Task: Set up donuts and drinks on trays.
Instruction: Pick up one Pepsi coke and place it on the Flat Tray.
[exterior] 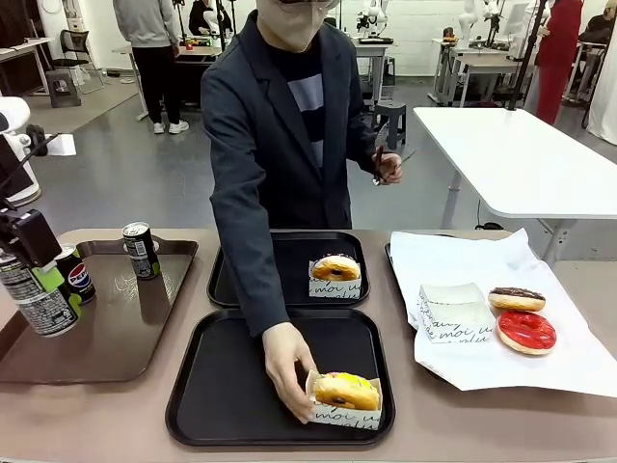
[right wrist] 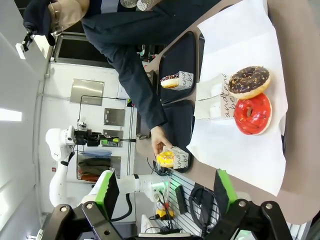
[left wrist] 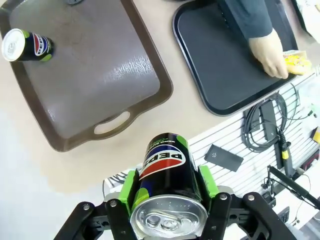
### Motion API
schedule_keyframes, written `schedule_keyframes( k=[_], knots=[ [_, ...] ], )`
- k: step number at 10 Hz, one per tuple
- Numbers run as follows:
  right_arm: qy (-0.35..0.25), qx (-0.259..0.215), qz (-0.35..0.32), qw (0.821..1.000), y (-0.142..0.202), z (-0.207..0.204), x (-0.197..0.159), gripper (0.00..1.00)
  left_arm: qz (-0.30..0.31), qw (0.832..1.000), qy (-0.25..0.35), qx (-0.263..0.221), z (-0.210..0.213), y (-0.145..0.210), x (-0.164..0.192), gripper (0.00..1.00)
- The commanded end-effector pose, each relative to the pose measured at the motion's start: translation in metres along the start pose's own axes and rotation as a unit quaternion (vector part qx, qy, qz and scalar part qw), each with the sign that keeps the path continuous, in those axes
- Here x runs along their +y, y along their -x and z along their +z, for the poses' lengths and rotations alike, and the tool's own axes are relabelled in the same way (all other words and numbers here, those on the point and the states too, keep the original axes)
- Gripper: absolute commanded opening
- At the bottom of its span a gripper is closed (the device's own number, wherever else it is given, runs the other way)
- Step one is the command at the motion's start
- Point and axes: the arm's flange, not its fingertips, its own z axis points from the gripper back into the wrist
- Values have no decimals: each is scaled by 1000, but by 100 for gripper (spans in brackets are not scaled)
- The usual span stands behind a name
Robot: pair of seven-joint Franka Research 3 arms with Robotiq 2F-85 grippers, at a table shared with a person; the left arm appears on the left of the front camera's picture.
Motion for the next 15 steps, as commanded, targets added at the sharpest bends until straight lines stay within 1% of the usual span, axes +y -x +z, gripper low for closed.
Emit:
schedule_keyframes(
  k=[1, 4, 5, 6, 7, 8, 9, 10, 11, 13, 14, 15],
  knots=[
    [-9, -4, 9, 1000, -1, 1, 0, 100, -12, 1000, 5, 2, 3, 4, -4, 59],
    [-9, -4, 9, 1000, -1, 1, 0, 100, -12, 1000, 5, 2, 3, 4, -4, 59],
    [-9, -4, 9, 1000, -1, 1, 0, 100, -3, 1000, 1, 4, 0, 1, -2, 59],
    [-9, -4, 9, 1000, -1, 1, 0, 100, -15, 1000, -22, -1, -10, -24, -24, 59],
    [-9, -4, 9, 1000, -1, 1, 0, 100, -16, 1000, -24, -3, -20, -53, -44, 59],
    [-9, -4, 9, 1000, -1, 1, 0, 100, -14, 999, -42, -26, -33, -84, -62, 59],
    [-9, -4, 9, 1000, -1, 1, 0, 100, -5, 999, -33, -21, -50, -118, -81, 59],
    [-9, -4, 9, 1000, -1, 1, 0, 100, -13, 999, -33, -28, -65, -139, -98, 59],
    [-9, -4, 9, 1000, -1, 1, 0, 100, -24, 997, -37, -56, -78, -157, -108, 59],
    [-9, -4, 9, 1000, -1, 1, 0, 100, -12, 996, -47, -74, -104, -191, -124, 59],
    [-9, -4, 9, 1000, -1, 1, 0, 100, -10, 996, -53, -64, -111, -197, -127, 59],
    [-9, -4, 9, 1000, -1, 1, 0, 100, 2, 999, -50, -21, -110, -189, -127, 59]
  ],
)
